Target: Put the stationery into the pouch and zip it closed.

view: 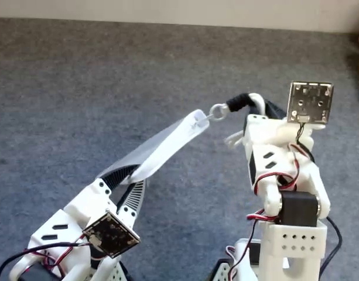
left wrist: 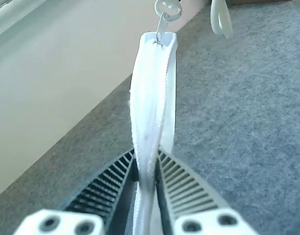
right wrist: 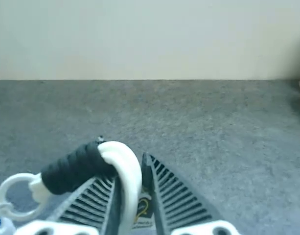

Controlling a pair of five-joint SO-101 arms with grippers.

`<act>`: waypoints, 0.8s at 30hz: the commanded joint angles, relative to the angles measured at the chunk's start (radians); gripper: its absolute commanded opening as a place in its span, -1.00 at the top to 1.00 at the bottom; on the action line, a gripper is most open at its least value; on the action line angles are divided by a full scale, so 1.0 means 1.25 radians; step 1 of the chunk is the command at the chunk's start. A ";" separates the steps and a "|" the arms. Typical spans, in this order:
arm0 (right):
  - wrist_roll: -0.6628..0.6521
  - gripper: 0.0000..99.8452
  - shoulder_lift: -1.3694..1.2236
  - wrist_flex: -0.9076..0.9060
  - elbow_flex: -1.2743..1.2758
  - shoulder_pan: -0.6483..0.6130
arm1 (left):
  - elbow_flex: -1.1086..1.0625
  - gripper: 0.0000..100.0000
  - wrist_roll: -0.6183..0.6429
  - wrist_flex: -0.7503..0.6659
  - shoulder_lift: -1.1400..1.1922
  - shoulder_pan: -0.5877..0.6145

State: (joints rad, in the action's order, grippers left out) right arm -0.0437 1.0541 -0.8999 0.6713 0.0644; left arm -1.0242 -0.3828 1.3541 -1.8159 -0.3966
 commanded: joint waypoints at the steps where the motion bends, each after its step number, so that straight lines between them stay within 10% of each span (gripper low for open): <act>1: -0.042 0.99 0.003 0.033 -0.001 0.094 | -0.012 0.99 0.021 0.036 -0.003 0.009; 14: -0.114 0.98 0.010 0.026 0.019 0.147 | -0.012 0.99 0.027 0.029 -0.003 0.014; 24: -0.022 0.60 0.012 -0.202 -0.029 0.147 | -0.013 0.99 0.027 0.020 -0.003 0.017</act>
State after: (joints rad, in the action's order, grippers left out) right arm -0.0898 1.0526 -1.0779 0.7112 0.2302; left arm -1.0380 -0.3629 1.3786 -1.8144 -0.3920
